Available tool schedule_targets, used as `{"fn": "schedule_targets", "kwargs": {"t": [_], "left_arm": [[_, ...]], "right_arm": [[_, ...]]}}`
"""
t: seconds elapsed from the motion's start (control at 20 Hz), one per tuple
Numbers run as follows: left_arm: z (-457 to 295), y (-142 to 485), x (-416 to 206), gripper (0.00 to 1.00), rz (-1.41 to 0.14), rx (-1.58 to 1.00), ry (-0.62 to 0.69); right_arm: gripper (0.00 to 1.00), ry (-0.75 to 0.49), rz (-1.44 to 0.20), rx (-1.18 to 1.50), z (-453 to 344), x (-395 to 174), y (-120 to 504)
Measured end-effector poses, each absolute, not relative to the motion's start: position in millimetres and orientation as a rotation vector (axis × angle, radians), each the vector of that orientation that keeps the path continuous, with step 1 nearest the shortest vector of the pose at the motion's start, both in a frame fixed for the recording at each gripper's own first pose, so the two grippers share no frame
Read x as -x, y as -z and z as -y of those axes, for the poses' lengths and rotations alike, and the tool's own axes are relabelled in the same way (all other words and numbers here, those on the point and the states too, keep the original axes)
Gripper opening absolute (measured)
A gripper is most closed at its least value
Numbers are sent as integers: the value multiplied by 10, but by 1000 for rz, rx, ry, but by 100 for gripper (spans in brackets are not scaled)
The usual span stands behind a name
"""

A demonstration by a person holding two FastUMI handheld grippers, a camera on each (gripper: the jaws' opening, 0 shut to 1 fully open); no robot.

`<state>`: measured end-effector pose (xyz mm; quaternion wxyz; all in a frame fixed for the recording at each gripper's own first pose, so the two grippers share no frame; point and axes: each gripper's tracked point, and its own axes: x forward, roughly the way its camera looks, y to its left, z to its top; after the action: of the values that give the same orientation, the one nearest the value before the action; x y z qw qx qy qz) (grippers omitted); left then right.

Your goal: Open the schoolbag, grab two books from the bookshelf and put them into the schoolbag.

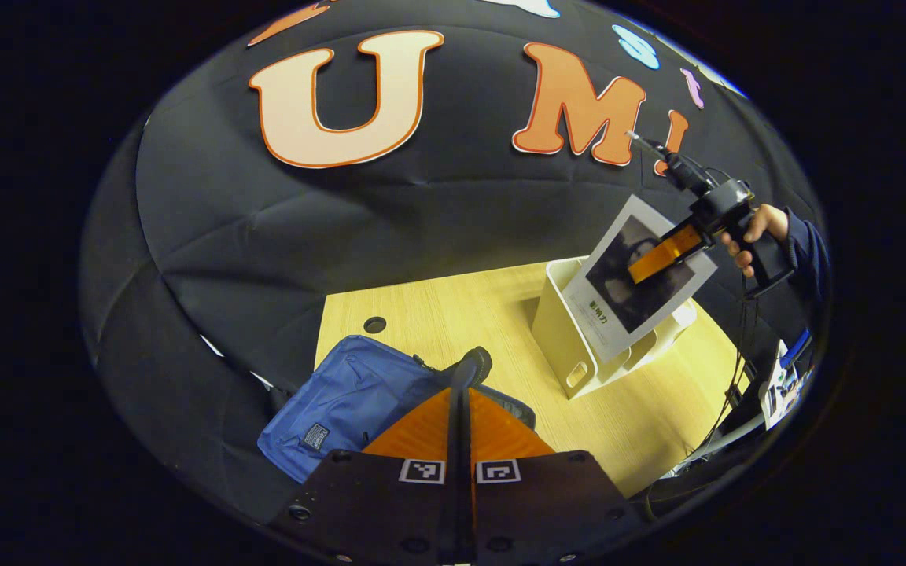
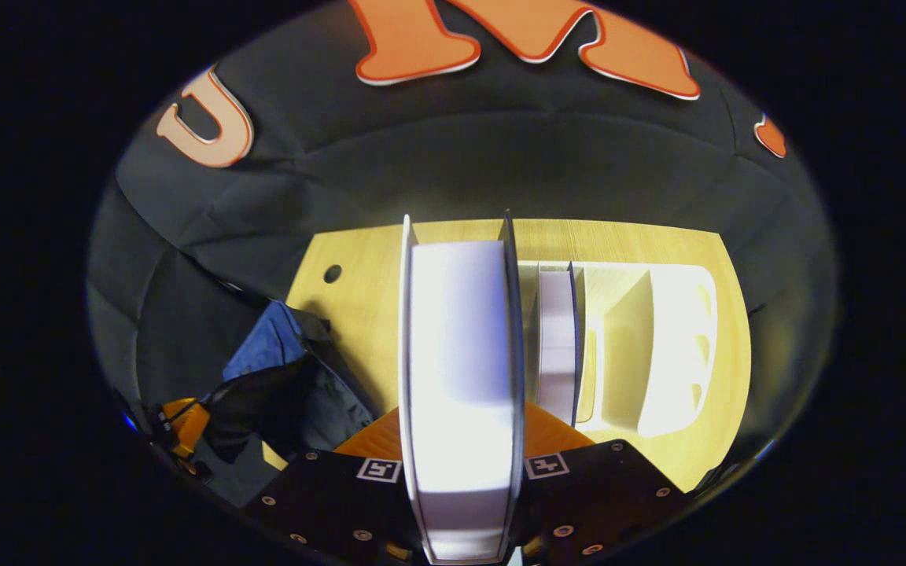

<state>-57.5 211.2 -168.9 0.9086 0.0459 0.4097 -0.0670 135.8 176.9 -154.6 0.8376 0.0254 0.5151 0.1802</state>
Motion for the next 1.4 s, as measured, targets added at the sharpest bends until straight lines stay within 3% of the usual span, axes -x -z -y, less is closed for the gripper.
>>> {"fn": "schedule_targets", "kwargs": {"t": [0.25,0.55,0.95,1.4], "left_arm": [[-2142,1664,551,1,-858,-110,137],[-2201,1599,478,1,-884,-149,143],[-2218,1590,450,0,-928,-180,185],[-2154,1647,456,1,-973,-208,233]], "right_arm": [[41,-496,-1012,-132,-1886,-989,1102],[41,-594,-987,-241,-2254,-584,1007],[41,-651,-1157,-407,-2948,179,1893],[41,-593,-1171,-627,-3779,307,2496]]}}
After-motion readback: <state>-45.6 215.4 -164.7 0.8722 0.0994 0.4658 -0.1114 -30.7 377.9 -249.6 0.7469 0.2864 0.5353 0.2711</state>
